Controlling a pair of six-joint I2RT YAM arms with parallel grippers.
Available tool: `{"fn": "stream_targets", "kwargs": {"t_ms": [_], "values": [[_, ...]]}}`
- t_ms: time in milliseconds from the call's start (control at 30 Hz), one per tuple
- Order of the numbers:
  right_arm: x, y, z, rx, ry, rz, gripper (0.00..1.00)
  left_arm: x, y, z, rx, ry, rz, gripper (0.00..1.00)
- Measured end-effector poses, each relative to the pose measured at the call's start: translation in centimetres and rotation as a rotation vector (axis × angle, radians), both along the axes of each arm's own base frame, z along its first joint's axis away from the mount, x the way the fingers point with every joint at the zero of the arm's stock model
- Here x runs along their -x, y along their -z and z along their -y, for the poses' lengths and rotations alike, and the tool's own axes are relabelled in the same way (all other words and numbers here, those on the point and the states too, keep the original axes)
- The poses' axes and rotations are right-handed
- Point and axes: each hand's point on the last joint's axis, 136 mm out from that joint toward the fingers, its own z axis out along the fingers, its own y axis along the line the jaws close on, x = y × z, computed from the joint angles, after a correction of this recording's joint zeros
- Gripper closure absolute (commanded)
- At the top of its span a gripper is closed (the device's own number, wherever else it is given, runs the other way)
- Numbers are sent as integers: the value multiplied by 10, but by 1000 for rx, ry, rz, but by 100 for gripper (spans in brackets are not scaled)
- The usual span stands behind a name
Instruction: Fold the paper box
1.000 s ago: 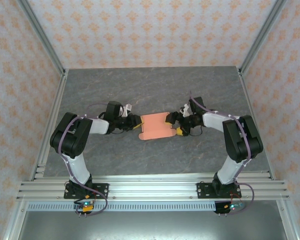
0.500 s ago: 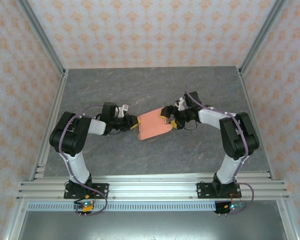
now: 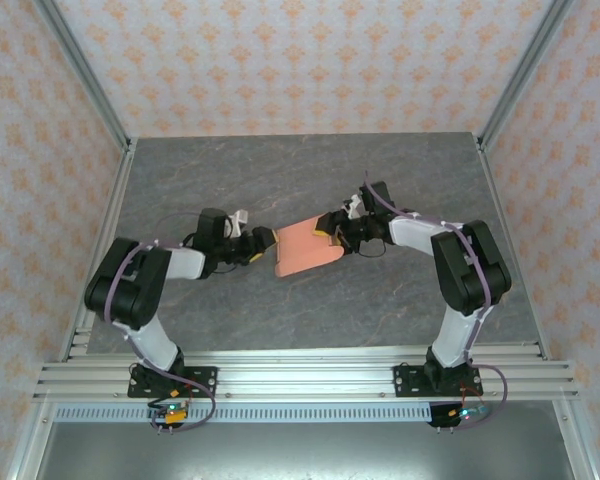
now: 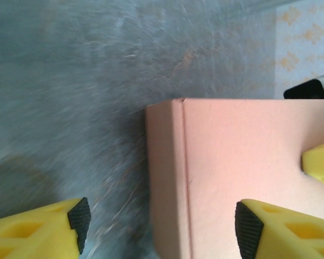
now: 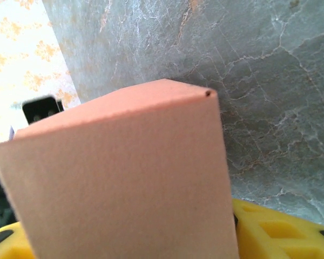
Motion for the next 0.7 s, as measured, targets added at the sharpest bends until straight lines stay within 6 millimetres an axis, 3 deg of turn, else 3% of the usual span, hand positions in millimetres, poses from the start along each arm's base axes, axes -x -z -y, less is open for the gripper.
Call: {"fn": "stream_targets", "kwargs": {"t_ms": [100,200,367,467,500,533,700], "values": [[0,-6,0,-16,30,-40,45,6,-17,-17,-110,-69,151,12],[1,-9,-1,-36,56,-91,46,10,-45,-18,-236,-80,383,9],[5,-12,3,-57,99,-190,47,29,-83,27,-409,127,774,9],[4,-20,12,-69,136,-224,48,44,-84,48,-528,268,940,9],[4,-24,15,-75,149,-231,48,48,-81,52,-574,308,984,1],[4,-28,19,-80,158,-236,49,51,-79,54,-619,341,1021,0],[4,-33,25,-96,181,-266,49,54,-63,65,-795,486,1137,2]]}}
